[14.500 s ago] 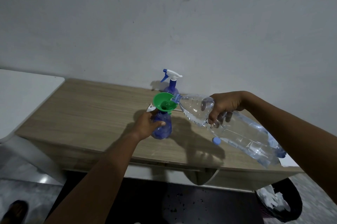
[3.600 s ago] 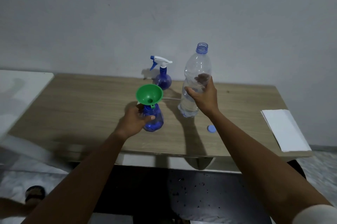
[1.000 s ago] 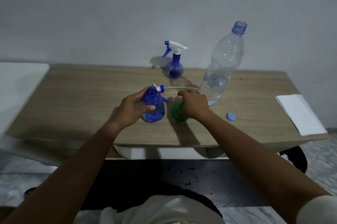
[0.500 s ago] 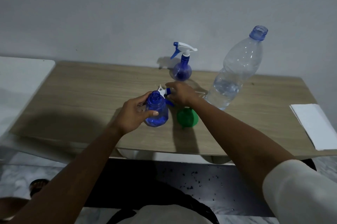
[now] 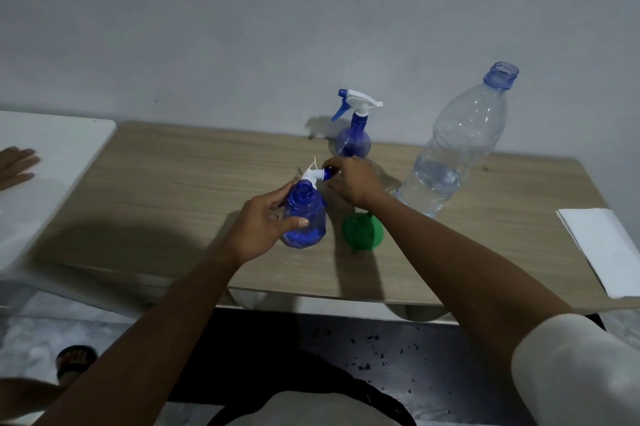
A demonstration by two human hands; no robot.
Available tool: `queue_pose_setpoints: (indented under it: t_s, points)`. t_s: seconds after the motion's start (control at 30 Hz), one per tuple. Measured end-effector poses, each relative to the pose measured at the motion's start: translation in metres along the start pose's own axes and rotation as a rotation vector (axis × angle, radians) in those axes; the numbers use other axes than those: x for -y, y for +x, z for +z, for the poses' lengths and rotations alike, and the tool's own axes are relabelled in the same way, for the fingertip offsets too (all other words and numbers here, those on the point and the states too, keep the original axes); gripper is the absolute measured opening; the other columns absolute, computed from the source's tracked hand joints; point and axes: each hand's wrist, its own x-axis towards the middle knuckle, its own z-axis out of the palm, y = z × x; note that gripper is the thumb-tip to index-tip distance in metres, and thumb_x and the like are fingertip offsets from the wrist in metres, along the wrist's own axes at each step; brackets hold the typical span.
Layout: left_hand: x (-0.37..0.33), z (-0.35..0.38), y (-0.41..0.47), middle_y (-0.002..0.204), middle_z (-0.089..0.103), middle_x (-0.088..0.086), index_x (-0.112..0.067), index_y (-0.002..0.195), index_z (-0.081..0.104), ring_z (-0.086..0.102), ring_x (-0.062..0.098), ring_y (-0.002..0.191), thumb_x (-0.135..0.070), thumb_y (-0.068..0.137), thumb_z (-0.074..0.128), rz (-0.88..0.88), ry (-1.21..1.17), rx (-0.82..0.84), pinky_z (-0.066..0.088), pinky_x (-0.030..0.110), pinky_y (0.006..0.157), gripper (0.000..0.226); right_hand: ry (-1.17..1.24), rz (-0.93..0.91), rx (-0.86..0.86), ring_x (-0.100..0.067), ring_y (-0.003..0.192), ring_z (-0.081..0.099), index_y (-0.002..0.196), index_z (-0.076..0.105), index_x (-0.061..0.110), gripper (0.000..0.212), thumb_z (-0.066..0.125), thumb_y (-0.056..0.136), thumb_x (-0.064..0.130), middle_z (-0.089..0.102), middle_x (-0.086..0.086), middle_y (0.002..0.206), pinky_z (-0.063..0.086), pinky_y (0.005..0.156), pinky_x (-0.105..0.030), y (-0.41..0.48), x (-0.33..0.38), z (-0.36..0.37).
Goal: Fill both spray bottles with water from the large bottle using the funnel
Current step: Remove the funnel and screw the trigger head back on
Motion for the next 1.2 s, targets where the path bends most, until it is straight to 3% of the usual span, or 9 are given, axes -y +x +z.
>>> queue_pose_setpoints:
  t_s: [0.1, 0.23, 0.33, 0.43, 0.53, 0.7, 0.83, 1.03, 1.2]
  points:
    - [-0.003, 0.000, -0.002, 0.129, 0.067, -0.014, -0.021, 0.145, 0.052, 0.059, 0.000, 0.123, -0.006, 0.080, 0.083, -0.014, 0.007, -0.002, 0.052, 0.020, 0.100, 0.074, 0.098, -0.058, -0.143, -0.021, 0.101, 0.068, 0.123, 0.069, 0.021, 0.033, 0.072, 0.091, 0.024, 0.075, 0.000, 0.112, 0.055, 0.085, -0.037, -0.004, 0.008, -0.014]
    - [-0.007, 0.001, -0.003, 0.124, 0.065, -0.016, -0.015, 0.144, 0.052, 0.059, -0.019, 0.109, -0.003, 0.080, 0.082, -0.008, 0.020, -0.007, 0.046, 0.002, 0.088, 0.072, 0.279, -0.126, -0.312, -0.012, 0.089, 0.065, 0.116, 0.071, 0.021, 0.030, 0.076, 0.087, 0.024, 0.074, 0.003, 0.102, 0.053, 0.081, -0.033, -0.012, 0.031, -0.046]
    - [-0.008, 0.000, -0.004, 0.130, 0.064, -0.009, -0.012, 0.144, 0.053, 0.058, -0.022, 0.107, -0.002, 0.079, 0.083, -0.006, 0.015, -0.016, 0.047, 0.005, 0.093, 0.072, 0.452, -0.170, -0.407, -0.004, 0.082, 0.069, 0.114, 0.072, 0.022, 0.031, 0.079, 0.085, 0.026, 0.074, 0.008, 0.098, 0.058, 0.080, -0.031, -0.023, 0.056, -0.077]
    - [-0.009, -0.001, -0.006, 0.126, 0.065, -0.015, -0.017, 0.144, 0.053, 0.057, -0.019, 0.110, -0.007, 0.080, 0.083, -0.012, 0.024, 0.002, 0.046, 0.006, 0.095, 0.072, 0.647, -0.207, -0.441, 0.000, 0.073, 0.067, 0.116, 0.071, 0.020, 0.030, 0.079, 0.088, 0.023, 0.071, 0.013, 0.095, 0.057, 0.074, -0.022, -0.039, 0.080, -0.105]
    - [-0.009, -0.001, -0.007, 0.123, 0.066, -0.018, -0.016, 0.143, 0.055, 0.059, -0.017, 0.110, -0.006, 0.078, 0.084, 0.000, 0.024, -0.013, 0.045, 0.007, 0.096, 0.071, 0.796, -0.246, -0.446, -0.010, 0.080, 0.070, 0.114, 0.069, 0.022, 0.027, 0.079, 0.089, 0.020, 0.072, 0.007, 0.098, 0.059, 0.075, -0.026, -0.052, 0.096, -0.119]
    - [-0.011, -0.002, -0.009, 0.134, 0.065, -0.008, -0.014, 0.144, 0.054, 0.059, 0.001, 0.124, -0.008, 0.080, 0.084, 0.009, 0.031, -0.006, 0.045, 0.013, 0.104, 0.071, 0.908, -0.301, -0.427, -0.004, 0.082, 0.067, 0.114, 0.068, 0.015, 0.025, 0.076, 0.091, 0.015, 0.073, 0.001, 0.104, 0.054, 0.073, -0.019, -0.067, 0.112, -0.124]
    - [-0.011, -0.002, -0.009, 0.134, 0.064, -0.010, -0.016, 0.145, 0.052, 0.059, 0.006, 0.126, -0.008, 0.079, 0.084, -0.015, 0.019, -0.016, 0.044, 0.027, 0.111, 0.073, 0.933, -0.324, -0.395, -0.011, 0.086, 0.068, 0.115, 0.068, 0.016, 0.024, 0.075, 0.092, 0.015, 0.073, -0.002, 0.105, 0.053, 0.073, -0.019, -0.073, 0.116, -0.123]
    - [-0.013, -0.001, -0.011, 0.133, 0.066, -0.010, -0.021, 0.145, 0.052, 0.060, 0.004, 0.125, -0.012, 0.081, 0.083, -0.018, -0.001, 0.011, 0.045, 0.031, 0.111, 0.072, 0.856, -0.267, -0.328, -0.026, 0.100, 0.071, 0.122, 0.067, 0.008, 0.038, 0.079, 0.088, 0.020, 0.073, -0.008, 0.115, 0.061, 0.090, -0.040, -0.073, 0.101, -0.087]
    - [-0.013, 0.000, -0.012, 0.131, 0.069, -0.004, -0.017, 0.142, 0.055, 0.062, 0.008, 0.125, -0.007, 0.085, 0.078, 0.008, -0.028, 0.011, 0.048, 0.032, 0.109, 0.063, 0.836, -0.243, -0.240, -0.010, 0.097, 0.068, 0.123, 0.070, 0.009, 0.032, 0.073, 0.092, 0.010, 0.074, 0.003, 0.109, 0.056, 0.089, -0.030, -0.081, 0.081, -0.048]
